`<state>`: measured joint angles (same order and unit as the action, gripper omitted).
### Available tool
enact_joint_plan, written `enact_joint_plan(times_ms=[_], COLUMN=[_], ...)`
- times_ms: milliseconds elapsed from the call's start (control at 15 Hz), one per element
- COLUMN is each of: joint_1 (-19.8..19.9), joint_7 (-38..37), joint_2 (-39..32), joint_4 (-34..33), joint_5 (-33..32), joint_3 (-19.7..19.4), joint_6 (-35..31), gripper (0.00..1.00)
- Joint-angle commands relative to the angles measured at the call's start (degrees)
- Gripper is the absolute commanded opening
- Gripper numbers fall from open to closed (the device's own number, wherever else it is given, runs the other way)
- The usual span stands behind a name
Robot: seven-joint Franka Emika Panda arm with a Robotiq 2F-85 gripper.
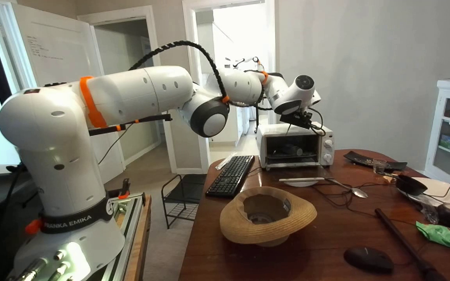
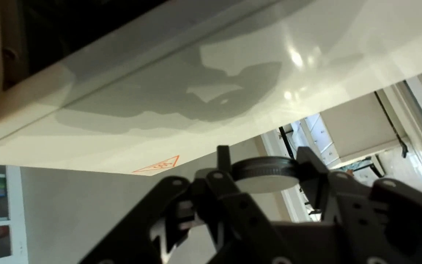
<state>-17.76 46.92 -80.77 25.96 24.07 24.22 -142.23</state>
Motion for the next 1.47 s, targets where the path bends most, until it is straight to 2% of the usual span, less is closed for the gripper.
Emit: enact_joint_plan(times_ms=[0, 467, 733, 1000, 1200, 1400], joint_1=[-1.1, -2.2, -2.9, -2.6, -1.7, -1.5], joint_7=[6.7, 18.1, 18.4, 6.3, -0.8, -5.7], joint_2=[-2.1, -4.0, -5.2, -3.5, -1.0, -0.7], joint_4=[-1.1, -1.1, -1.1, 0.0, 2.2, 1.2], joint_5=[-5.1, -11.8, -15.3, -15.6, -15.1, -15.1], joint_3=[-0.1, -1.0, -2.4, -5.8, -6.1, -6.3], joint_6=[-4.1, -17.0, -23.7, -14.4, -8.4, -4.2], gripper=[0.23, 0.23, 0.23, 0.23, 0.23, 0.23])
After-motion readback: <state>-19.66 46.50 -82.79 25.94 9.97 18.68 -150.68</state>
